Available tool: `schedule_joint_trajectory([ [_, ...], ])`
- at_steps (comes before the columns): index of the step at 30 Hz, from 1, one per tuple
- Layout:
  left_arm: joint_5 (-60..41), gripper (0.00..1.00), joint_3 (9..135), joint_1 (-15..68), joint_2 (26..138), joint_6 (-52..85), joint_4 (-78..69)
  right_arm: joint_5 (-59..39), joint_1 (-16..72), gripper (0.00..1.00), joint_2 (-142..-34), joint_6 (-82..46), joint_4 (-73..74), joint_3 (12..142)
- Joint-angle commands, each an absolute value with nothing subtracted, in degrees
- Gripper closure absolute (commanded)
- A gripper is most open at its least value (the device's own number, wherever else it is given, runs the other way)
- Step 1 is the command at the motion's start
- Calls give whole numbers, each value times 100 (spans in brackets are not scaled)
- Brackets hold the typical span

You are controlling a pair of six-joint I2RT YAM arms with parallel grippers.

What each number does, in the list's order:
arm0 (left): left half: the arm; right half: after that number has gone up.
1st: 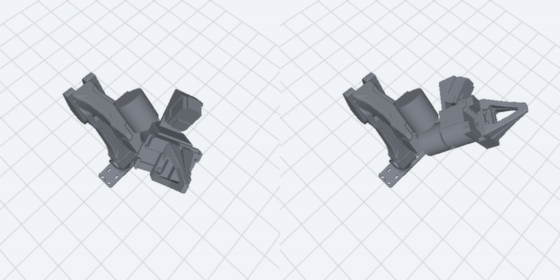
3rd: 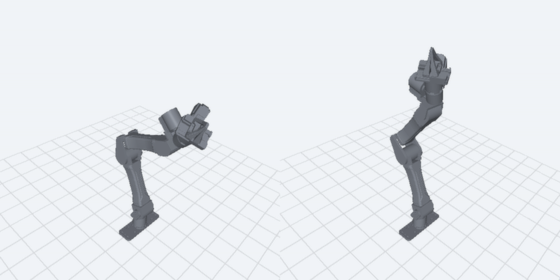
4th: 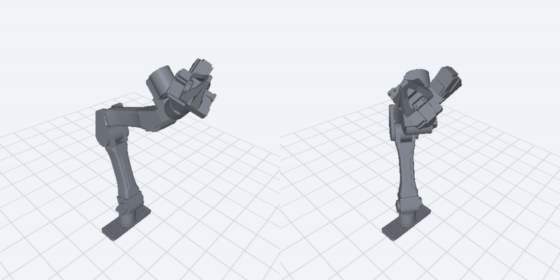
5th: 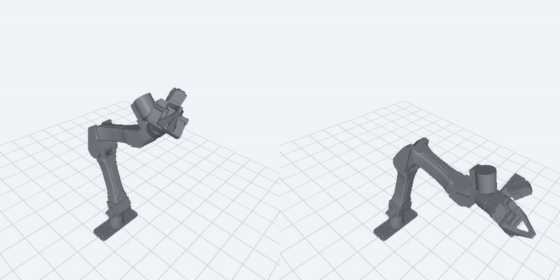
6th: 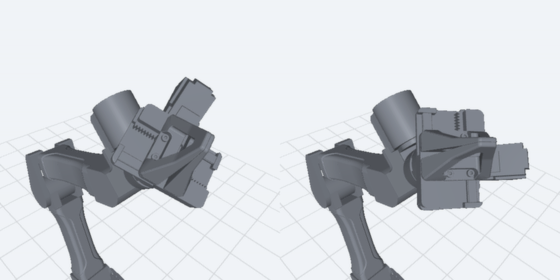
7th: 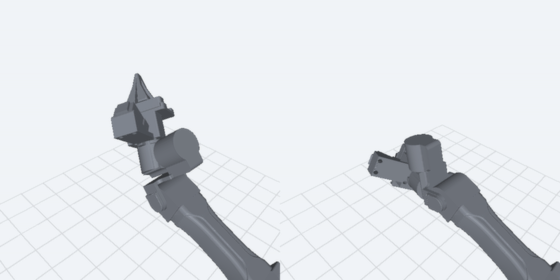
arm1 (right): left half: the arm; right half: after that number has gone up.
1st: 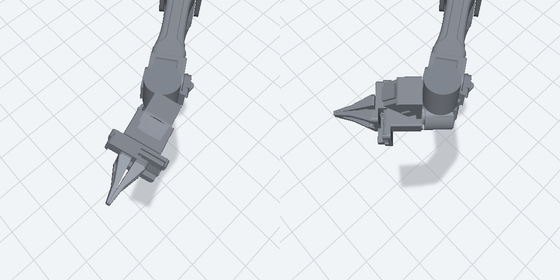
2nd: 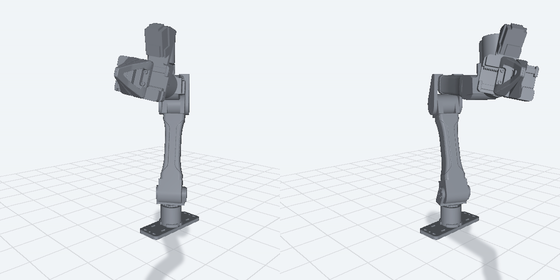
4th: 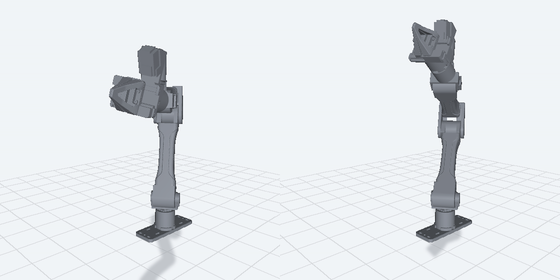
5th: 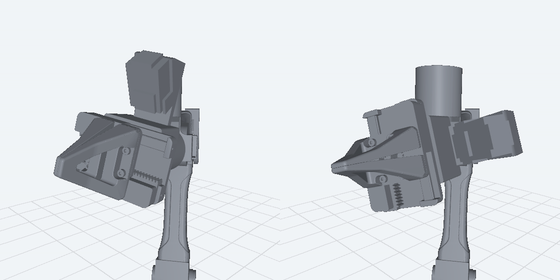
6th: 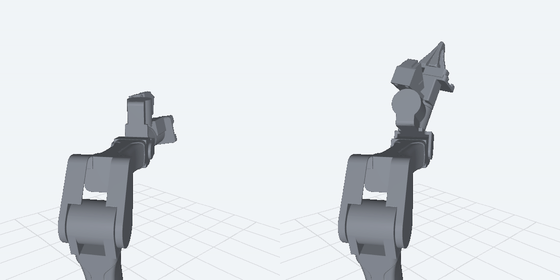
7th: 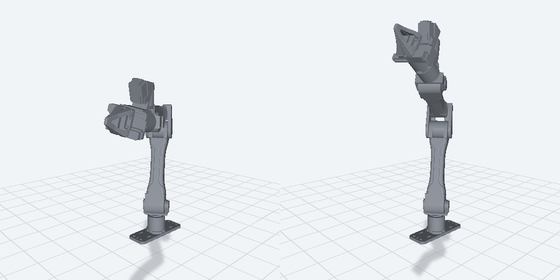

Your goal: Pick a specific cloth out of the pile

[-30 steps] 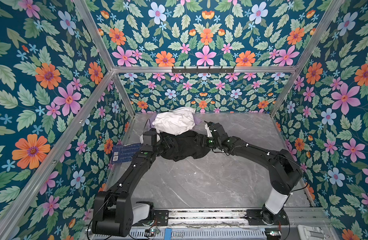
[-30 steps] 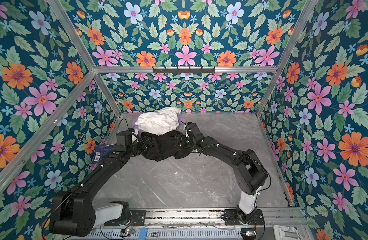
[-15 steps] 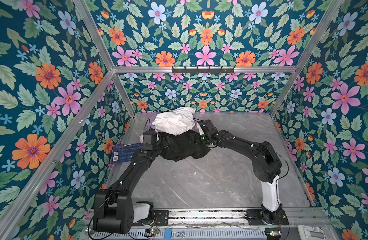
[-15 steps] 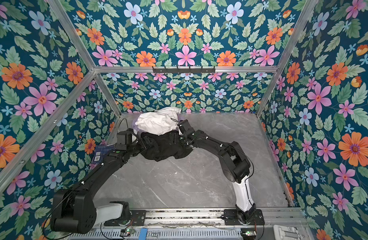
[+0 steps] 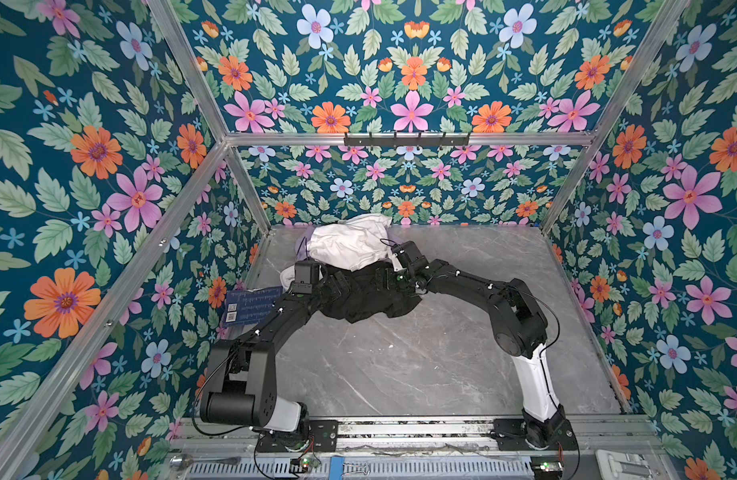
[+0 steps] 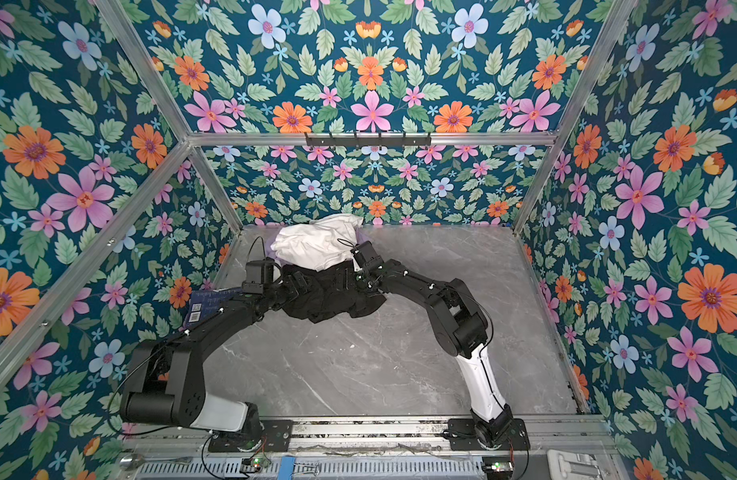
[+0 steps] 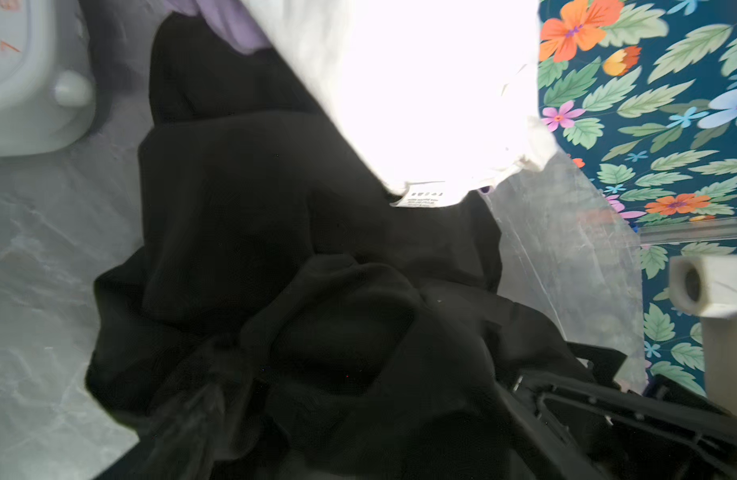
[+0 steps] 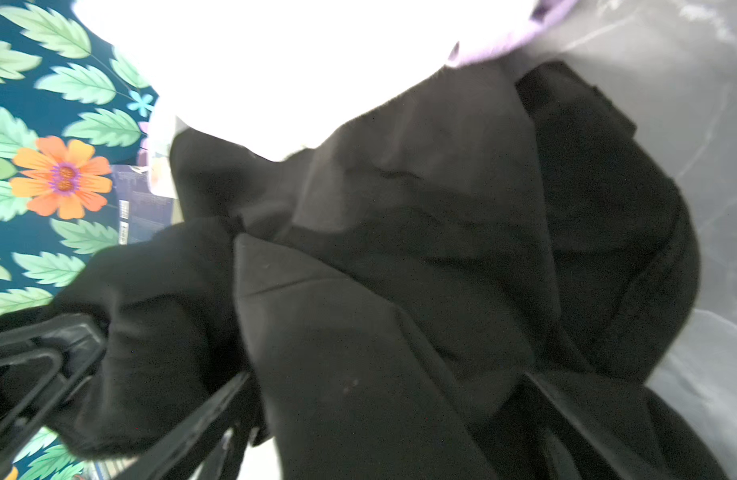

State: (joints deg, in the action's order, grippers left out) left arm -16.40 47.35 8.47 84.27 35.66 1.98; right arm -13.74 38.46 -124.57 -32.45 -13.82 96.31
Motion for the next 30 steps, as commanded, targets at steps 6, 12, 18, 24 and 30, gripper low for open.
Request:
schedule_joint_trajectory([
  [6,-1725,6,4725,837,8788,3625,-244,-1574,3858,1,-12733,-3347,-1441,9850],
  [12,-2070,14,4674,844,9152,3722,-468,-1700,3858,2,-12897,-3436,-1459,9922],
  [18,-2312,22,4520,860,9317,3853,-709,-1860,3858,8,-13008,-3530,-1349,9906],
  [24,-2494,34,4428,887,9398,3940,-822,-2113,3858,19,-13151,-3741,-1145,9894],
  [30,-2591,44,4322,892,9381,3990,-918,-2282,3858,35,-13157,-3861,-921,9827],
])
